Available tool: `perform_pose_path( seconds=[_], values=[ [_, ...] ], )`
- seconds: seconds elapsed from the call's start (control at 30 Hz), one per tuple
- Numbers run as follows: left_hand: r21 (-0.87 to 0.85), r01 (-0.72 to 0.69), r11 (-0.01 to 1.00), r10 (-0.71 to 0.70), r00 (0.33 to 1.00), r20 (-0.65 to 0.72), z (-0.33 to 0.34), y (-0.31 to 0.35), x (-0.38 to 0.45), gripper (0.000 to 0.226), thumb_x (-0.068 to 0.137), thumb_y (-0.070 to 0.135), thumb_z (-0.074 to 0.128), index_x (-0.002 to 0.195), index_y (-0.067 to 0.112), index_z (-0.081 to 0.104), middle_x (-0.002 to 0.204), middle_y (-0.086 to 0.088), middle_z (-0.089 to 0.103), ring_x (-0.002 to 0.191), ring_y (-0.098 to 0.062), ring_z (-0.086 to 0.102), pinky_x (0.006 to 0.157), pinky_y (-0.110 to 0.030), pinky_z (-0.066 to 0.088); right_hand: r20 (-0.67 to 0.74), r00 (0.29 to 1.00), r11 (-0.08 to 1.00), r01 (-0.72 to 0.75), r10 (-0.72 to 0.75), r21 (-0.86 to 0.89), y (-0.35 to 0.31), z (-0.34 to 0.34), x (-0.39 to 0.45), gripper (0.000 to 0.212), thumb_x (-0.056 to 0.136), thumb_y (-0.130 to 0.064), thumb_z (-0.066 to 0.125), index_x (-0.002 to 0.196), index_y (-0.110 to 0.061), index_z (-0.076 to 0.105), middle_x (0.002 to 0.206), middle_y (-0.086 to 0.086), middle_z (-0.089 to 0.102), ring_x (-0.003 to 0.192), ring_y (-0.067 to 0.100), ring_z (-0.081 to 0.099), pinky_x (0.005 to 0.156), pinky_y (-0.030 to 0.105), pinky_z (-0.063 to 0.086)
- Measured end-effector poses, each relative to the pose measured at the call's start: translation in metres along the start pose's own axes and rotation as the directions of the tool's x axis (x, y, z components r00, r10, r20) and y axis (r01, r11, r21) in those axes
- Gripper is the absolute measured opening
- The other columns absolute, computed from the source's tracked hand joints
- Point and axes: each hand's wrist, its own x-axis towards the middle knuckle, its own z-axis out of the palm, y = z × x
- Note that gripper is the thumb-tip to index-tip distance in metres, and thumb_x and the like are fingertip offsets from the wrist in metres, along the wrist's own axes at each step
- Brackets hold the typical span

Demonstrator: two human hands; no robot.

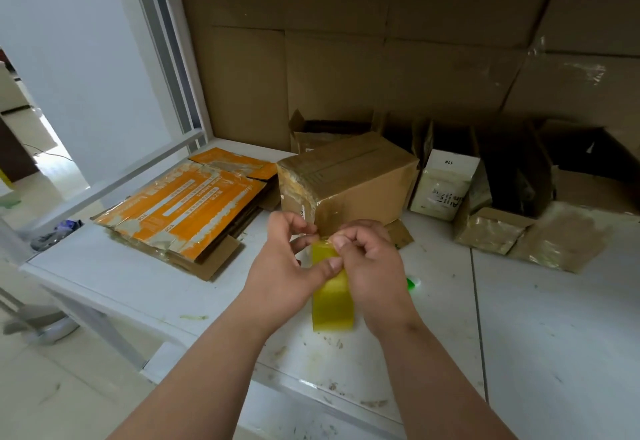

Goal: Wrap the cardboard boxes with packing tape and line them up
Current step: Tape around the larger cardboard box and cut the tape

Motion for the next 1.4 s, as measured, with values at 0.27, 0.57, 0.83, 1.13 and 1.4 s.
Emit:
perform_pose_path(
  seconds=[0.27,0.57,0.83,1.13,1.4],
  values=[
    [0.145,-0.132,0.981,0.145,0.986,-0.084,0.007,-0.003,-0.004,0.052,0.079,0.021,0.081,0.091,0.044,0.036,0.12,0.013,0.056,0.113,-0.011,0.061,0.096,-0.04,0.052,0.061,0.991,0.986,-0.122,0.116,0.112,-0.02,-0.011,-0.009,0.017,0.097,-0.018,0.059,0.082,-0.017,0.068,0.097,0.004,0.069,0.088,0.01,0.063,0.082,0.029,0.051],
    [0.505,-0.394,0.768,0.554,0.805,-0.214,0.022,-0.013,-0.018,0.04,0.084,0.012,0.076,0.119,0.023,0.061,0.135,-0.01,0.049,0.12,0.002,0.039,0.088,-0.01,0.036,0.122,0.971,0.978,-0.208,0.204,0.018,-0.027,-0.023,-0.012,0.02,0.097,-0.029,0.059,0.087,-0.014,0.065,0.082,0.003,0.068,0.073,0.008,0.058,0.068,0.032,0.049],
    [0.492,-0.289,0.821,0.447,0.862,-0.24,0.023,-0.012,-0.021,0.015,0.088,0.027,0.064,0.09,0.02,0.078,0.107,0.006,0.069,0.098,0.002,0.056,0.083,0.001,0.037,0.055,0.998,0.989,0.046,-0.038,-0.144,-0.018,-0.028,-0.018,0.013,0.093,-0.023,0.066,0.099,-0.019,0.077,0.1,-0.011,0.068,0.091,-0.001,0.062,0.084,0.025,0.053],
    [0.299,-0.144,0.943,0.234,0.928,-0.292,0.022,0.002,-0.023,0.011,0.09,0.018,0.07,0.087,0.027,0.075,0.093,0.025,0.066,0.095,0.005,0.061,0.076,-0.001,0.039,0.014,1.0,0.991,0.019,-0.017,-0.13,-0.009,-0.038,-0.021,0.021,0.096,-0.019,0.06,0.11,-0.028,0.072,0.102,-0.01,0.073,0.096,0.003,0.066,0.084,0.035,0.058],
    [0.122,-0.032,0.992,0.065,0.957,-0.282,0.023,0.008,-0.022,0.008,0.09,0.025,0.07,0.09,0.03,0.077,0.102,0.012,0.072,0.101,-0.008,0.065,0.087,-0.028,0.05,0.104,0.994,0.999,-0.036,0.033,0.021,-0.009,-0.04,-0.017,0.013,0.093,-0.018,0.065,0.099,-0.029,0.068,0.098,-0.007,0.067,0.091,0.005,0.063,0.084,0.024,0.054]
  ],
)
